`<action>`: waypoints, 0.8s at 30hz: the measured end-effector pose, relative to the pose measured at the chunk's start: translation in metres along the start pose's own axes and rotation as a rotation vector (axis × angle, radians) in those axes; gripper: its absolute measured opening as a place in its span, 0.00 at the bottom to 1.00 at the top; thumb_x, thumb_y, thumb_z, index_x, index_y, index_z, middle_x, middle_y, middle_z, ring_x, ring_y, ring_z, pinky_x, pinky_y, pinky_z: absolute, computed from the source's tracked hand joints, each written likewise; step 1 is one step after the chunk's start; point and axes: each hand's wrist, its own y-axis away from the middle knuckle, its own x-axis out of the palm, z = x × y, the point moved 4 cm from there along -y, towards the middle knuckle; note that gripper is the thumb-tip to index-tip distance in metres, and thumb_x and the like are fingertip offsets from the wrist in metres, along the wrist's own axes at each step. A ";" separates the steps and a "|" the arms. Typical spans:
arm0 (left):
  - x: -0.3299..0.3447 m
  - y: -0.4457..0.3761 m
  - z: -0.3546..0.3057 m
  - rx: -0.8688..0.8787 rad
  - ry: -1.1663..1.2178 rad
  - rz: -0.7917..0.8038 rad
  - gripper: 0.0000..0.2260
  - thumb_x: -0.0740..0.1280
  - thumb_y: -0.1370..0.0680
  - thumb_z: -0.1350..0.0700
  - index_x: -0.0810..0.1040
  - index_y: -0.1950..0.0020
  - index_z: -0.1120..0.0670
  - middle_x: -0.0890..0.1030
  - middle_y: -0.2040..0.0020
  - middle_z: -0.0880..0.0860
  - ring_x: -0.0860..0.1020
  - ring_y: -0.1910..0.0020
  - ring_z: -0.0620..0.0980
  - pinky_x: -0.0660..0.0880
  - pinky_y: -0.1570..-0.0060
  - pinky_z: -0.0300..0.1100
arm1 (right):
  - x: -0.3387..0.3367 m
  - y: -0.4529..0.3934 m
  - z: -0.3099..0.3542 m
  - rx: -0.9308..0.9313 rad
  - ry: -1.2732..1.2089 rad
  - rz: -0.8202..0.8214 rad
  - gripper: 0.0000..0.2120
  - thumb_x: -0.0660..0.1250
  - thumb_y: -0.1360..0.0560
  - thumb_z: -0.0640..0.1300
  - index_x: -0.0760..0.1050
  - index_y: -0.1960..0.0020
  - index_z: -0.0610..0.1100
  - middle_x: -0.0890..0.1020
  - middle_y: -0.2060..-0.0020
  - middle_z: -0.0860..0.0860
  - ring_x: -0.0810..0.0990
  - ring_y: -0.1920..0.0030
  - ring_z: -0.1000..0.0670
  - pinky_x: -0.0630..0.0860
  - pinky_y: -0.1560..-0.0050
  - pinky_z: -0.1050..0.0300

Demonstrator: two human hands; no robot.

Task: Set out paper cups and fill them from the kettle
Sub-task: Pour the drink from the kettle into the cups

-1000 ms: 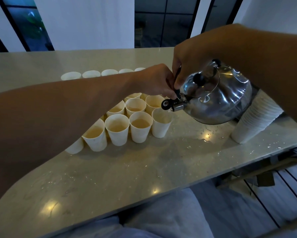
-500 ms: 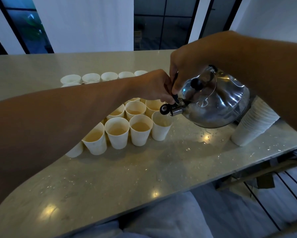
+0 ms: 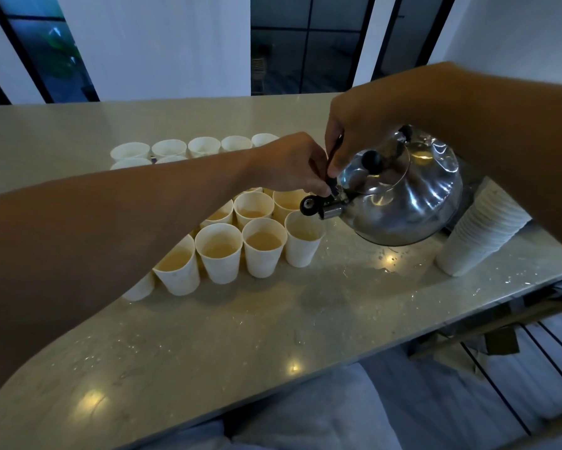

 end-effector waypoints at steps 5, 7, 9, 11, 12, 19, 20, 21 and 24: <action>0.002 -0.014 -0.003 -0.012 -0.002 -0.068 0.11 0.72 0.25 0.50 0.82 0.45 0.53 0.83 0.51 0.47 0.80 0.55 0.43 0.79 0.47 0.42 | 0.000 0.007 -0.028 0.033 -0.060 -0.053 0.09 0.74 0.30 0.59 0.81 0.54 0.57 0.81 0.62 0.60 0.78 0.58 0.57 0.73 0.58 0.56; 0.005 -0.022 -0.004 -0.025 0.004 -0.088 0.12 0.71 0.24 0.50 0.80 0.43 0.52 0.82 0.49 0.47 0.79 0.52 0.44 0.79 0.47 0.42 | 0.002 0.007 -0.043 0.063 -0.067 -0.067 0.08 0.75 0.31 0.58 0.82 0.54 0.57 0.82 0.61 0.59 0.79 0.57 0.55 0.76 0.51 0.51; 0.010 -0.032 -0.006 -0.030 -0.010 -0.072 0.12 0.72 0.24 0.51 0.78 0.42 0.51 0.81 0.47 0.47 0.78 0.51 0.45 0.77 0.51 0.37 | 0.009 0.005 -0.061 0.103 -0.081 -0.064 0.09 0.76 0.32 0.58 0.82 0.55 0.57 0.82 0.63 0.58 0.78 0.58 0.56 0.75 0.51 0.51; 0.017 -0.043 -0.010 -0.024 -0.039 -0.037 0.14 0.73 0.24 0.54 0.78 0.40 0.51 0.80 0.47 0.46 0.78 0.52 0.44 0.75 0.55 0.33 | 0.021 0.000 -0.080 0.134 -0.080 -0.064 0.09 0.77 0.32 0.58 0.83 0.55 0.56 0.82 0.63 0.58 0.78 0.59 0.56 0.75 0.51 0.52; 0.021 -0.047 -0.011 -0.020 -0.057 -0.022 0.15 0.73 0.24 0.55 0.78 0.39 0.52 0.81 0.47 0.47 0.78 0.52 0.44 0.74 0.56 0.32 | 0.028 -0.003 -0.088 0.141 -0.084 -0.073 0.09 0.77 0.32 0.57 0.84 0.55 0.55 0.82 0.63 0.57 0.78 0.59 0.56 0.75 0.51 0.53; 0.051 -0.078 -0.012 -0.051 -0.053 0.086 0.15 0.73 0.25 0.57 0.80 0.38 0.52 0.84 0.46 0.49 0.79 0.52 0.45 0.73 0.57 0.34 | 0.069 -0.023 -0.125 0.158 -0.113 -0.068 0.11 0.79 0.31 0.51 0.77 0.67 0.57 0.80 0.67 0.57 0.77 0.61 0.53 0.72 0.57 0.56; 0.054 -0.081 -0.012 -0.055 -0.036 0.108 0.15 0.73 0.25 0.57 0.80 0.38 0.52 0.84 0.46 0.49 0.79 0.52 0.45 0.73 0.57 0.34 | 0.072 -0.024 -0.128 0.156 -0.121 -0.055 0.12 0.78 0.31 0.50 0.77 0.67 0.57 0.79 0.67 0.57 0.77 0.61 0.54 0.72 0.56 0.55; 0.057 -0.083 -0.012 -0.060 -0.015 0.131 0.15 0.73 0.24 0.57 0.80 0.38 0.52 0.84 0.46 0.49 0.80 0.52 0.45 0.74 0.58 0.33 | 0.076 -0.025 -0.130 0.149 -0.125 -0.043 0.12 0.78 0.30 0.49 0.77 0.67 0.57 0.79 0.68 0.57 0.76 0.62 0.55 0.73 0.56 0.54; 0.061 -0.088 -0.010 -0.067 0.053 0.186 0.15 0.73 0.24 0.57 0.80 0.37 0.52 0.83 0.46 0.48 0.80 0.52 0.45 0.74 0.58 0.30 | 0.083 -0.026 -0.135 0.115 -0.144 -0.037 0.07 0.77 0.29 0.48 0.80 0.63 0.55 0.78 0.68 0.57 0.75 0.64 0.56 0.75 0.53 0.52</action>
